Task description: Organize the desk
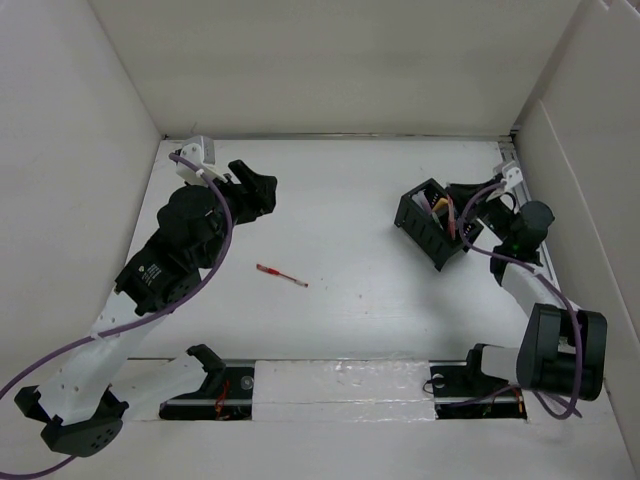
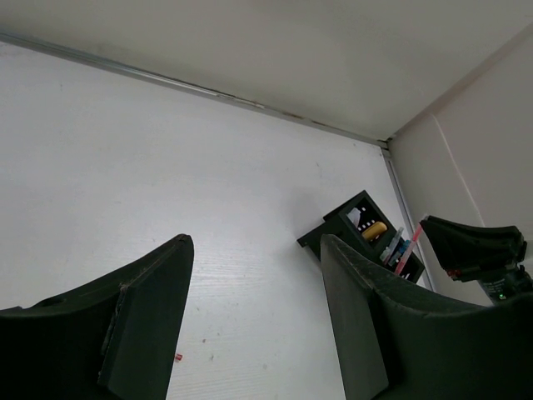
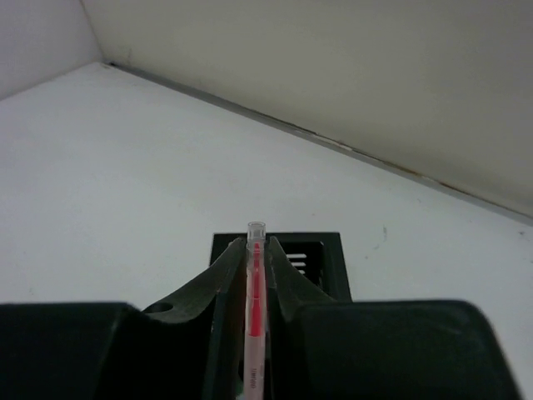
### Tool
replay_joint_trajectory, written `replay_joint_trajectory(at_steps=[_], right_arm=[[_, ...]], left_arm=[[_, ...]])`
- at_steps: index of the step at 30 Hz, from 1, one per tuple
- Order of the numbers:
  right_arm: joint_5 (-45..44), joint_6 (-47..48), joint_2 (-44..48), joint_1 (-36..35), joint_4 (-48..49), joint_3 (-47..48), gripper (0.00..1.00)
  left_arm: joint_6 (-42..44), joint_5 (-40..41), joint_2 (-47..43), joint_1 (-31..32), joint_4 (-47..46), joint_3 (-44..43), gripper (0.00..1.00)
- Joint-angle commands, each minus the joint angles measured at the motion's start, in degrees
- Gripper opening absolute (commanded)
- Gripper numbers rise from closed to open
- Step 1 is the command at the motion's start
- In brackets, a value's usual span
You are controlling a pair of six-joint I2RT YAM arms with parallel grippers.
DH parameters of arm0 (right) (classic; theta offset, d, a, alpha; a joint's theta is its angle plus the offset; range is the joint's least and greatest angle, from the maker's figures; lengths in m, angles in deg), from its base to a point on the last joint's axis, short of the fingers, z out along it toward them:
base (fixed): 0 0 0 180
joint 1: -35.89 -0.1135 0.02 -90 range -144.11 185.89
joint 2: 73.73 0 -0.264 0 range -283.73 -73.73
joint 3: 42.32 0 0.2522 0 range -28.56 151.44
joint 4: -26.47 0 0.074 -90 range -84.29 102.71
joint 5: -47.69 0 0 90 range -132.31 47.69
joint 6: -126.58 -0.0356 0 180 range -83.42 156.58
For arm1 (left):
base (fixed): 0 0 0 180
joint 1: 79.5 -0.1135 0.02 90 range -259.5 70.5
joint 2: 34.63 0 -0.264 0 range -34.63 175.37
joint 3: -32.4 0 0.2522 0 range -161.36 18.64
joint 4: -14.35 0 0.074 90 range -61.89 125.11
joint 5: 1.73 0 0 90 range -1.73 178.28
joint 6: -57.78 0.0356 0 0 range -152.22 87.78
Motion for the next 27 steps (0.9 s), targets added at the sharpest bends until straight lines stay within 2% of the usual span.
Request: replay_joint_trajectory(at_steps=[1,3,6,9,11,12,14,15,18,19,20,22,23,25,26,27], right_arm=[[-1.0,0.1,3.3,1.4,4.2,-1.4,0.22],[-1.1,0.4,4.5,1.9,2.2,-0.7,0.45],[-1.4,2.5,5.9,1.4,-4.2,3.2,0.59],[-3.5,10.9,7.4,-2.1,-17.6,10.2,0.59],[-6.6,18.0,8.0,-5.7,-27.6,13.6,0.47],[-10.2,20.2,7.7,-10.6,-30.8,17.2,0.3],[-13.4,25.7,5.0,-16.4,-39.1,20.6,0.07],[-16.3,27.0,3.5,-22.4,-41.0,23.3,0.0],[-20.8,30.1,-4.1,-31.7,-45.7,26.2,0.0],[-22.0,29.4,-11.4,-39.9,-46.5,28.8,0.0],[-21.9,29.4,-11.4,-39.9,-46.5,28.8,0.0],[-22.7,27.9,-16.6,-46.9,-47.1,32.6,0.01],[-24.4,27.7,-21.2,-49.2,-47.3,34.1,0.15],[-26.6,27.6,-26.2,-55.2,-49.8,39.7,0.32],[-27.4,27.4,-28.7,-56.9,-50.8,42.2,0.49],[-27.6,27.3,-34.0,-58.3,-51.7,44.5,0.55]], left_arm=[[-0.3,-0.7,0.2,-0.2,-2.6,-0.6,0.58],[-0.2,-0.7,0.6,-0.2,-2.9,-0.8,0.58],[-0.1,-1.0,1.3,-0.2,-3.3,-1.0,0.58],[0.1,-1.0,1.3,-0.2,-3.8,-1.1,0.58],[0.1,-0.9,1.2,-0.2,-3.9,-1.2,0.58],[0.3,-0.6,1.1,-0.2,-3.8,-1.2,0.58],[0.4,-0.2,0.6,-0.2,-3.8,-1.7,0.58],[0.4,0.1,0.5,-0.2,-3.8,-1.7,0.58],[-0.4,0.9,-0.7,-0.2,-3.2,-3.3,0.59],[-0.5,1.1,-2.1,-0.2,-3.6,-4.6,0.59],[-0.5,1.1,-2.1,-0.2,-3.6,-4.6,0.59],[-0.5,1.4,-3.7,-0.2,-3.4,-5.5,0.59],[-0.5,2.0,-4.3,-0.2,-3.1,-5.9,0.59],[-0.8,2.3,-5.9,-0.2,-1.8,-6.3,0.59],[-1.0,2.8,-6.6,-0.2,-1.2,-6.4,0.59],[-1.3,2.7,-7.0,-0.2,-0.6,-6.1,0.59]])
